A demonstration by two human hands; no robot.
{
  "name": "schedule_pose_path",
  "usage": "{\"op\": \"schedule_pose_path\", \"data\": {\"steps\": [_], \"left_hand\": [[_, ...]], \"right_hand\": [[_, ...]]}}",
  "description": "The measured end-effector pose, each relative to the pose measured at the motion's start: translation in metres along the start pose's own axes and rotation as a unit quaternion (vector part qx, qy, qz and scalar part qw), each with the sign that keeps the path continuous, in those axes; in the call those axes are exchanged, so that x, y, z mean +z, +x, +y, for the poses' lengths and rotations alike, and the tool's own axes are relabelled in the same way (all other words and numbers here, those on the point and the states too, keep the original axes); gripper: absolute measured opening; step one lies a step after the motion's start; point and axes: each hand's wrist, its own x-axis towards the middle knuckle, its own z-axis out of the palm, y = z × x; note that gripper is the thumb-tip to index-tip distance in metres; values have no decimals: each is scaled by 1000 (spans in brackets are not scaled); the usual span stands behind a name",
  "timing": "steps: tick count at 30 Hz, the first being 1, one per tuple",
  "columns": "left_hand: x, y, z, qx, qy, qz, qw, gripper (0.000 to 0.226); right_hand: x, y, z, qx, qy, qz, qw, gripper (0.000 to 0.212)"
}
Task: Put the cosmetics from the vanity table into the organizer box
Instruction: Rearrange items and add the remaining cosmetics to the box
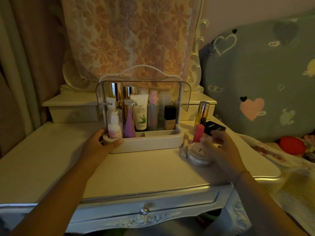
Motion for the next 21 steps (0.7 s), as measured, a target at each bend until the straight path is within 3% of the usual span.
{"op": "schedule_pose_path", "data": {"steps": [4, 11, 18, 21], "left_hand": [[-1, -2, 1, -4, 3, 2, 1000, 62], [1, -3, 4, -2, -3, 7, 1000, 63], [0, -2, 3, 5, -5, 3, 1000, 64], [0, -2, 1, 1, -10, 2, 1000, 63]], "right_hand": [[12, 27, -19, -19, -62, 24, 998, 33], [22, 39, -17, 12, -173, -13, 985, 23], [19, 17, -42, -64, -104, 41, 992, 13], [34, -12, -66, -151, -39, -11, 988, 10]]}}
